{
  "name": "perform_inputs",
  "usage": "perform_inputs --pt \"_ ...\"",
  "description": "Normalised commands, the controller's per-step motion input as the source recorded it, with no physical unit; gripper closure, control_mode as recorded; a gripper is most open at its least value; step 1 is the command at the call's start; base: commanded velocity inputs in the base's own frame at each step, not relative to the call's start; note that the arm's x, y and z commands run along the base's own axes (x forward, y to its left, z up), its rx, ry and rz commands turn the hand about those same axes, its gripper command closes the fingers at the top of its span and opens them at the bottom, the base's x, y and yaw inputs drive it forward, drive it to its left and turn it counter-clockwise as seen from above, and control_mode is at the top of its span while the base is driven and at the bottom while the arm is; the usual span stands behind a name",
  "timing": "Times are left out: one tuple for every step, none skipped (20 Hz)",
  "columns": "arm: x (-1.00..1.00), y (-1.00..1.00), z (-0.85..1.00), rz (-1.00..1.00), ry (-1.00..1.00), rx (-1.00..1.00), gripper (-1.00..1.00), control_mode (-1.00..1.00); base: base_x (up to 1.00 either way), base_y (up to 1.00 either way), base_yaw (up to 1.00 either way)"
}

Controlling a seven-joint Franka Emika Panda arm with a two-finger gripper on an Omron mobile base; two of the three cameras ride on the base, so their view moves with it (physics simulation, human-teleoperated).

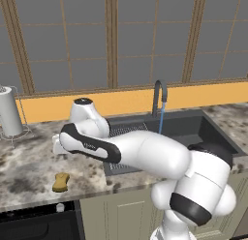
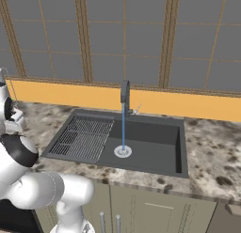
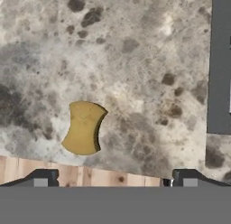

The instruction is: Soak the sponge with water for a few seconds and then drop it inside the sink.

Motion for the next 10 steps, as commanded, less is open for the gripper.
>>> perform_inputs --pt "0.27 0.14 -0.2 0.0 0.0 0.01 -1.0 -1.0 0.0 0.0 0.0" --pt "0.24 0.09 -0.21 0.0 0.0 0.0 -1.0 -1.0 0.0 0.0 0.0" --pt "0.24 0.09 -0.23 0.0 0.0 0.0 -1.0 -1.0 0.0 0.0 0.0" --pt "0.24 0.17 -0.23 0.0 0.0 0.0 -1.0 -1.0 0.0 0.0 0.0" --pt "0.21 0.19 -0.23 0.0 0.0 0.0 -1.0 -1.0 0.0 0.0 0.0" --pt "0.16 0.23 -0.21 0.0 0.0 0.0 -1.0 -1.0 0.0 0.0 0.0" --pt "0.13 0.24 -0.24 0.0 0.0 0.0 -1.0 -1.0 0.0 0.0 0.0" --pt "0.11 0.26 -0.26 0.0 0.0 0.0 -1.0 -1.0 0.0 0.0 0.0" --pt "0.1 0.31 -0.23 0.0 0.0 0.0 -1.0 -1.0 0.0 0.0 0.0" --pt "0.08 0.34 -0.18 0.0 0.0 0.0 -1.0 -1.0 0.0 0.0 0.0"
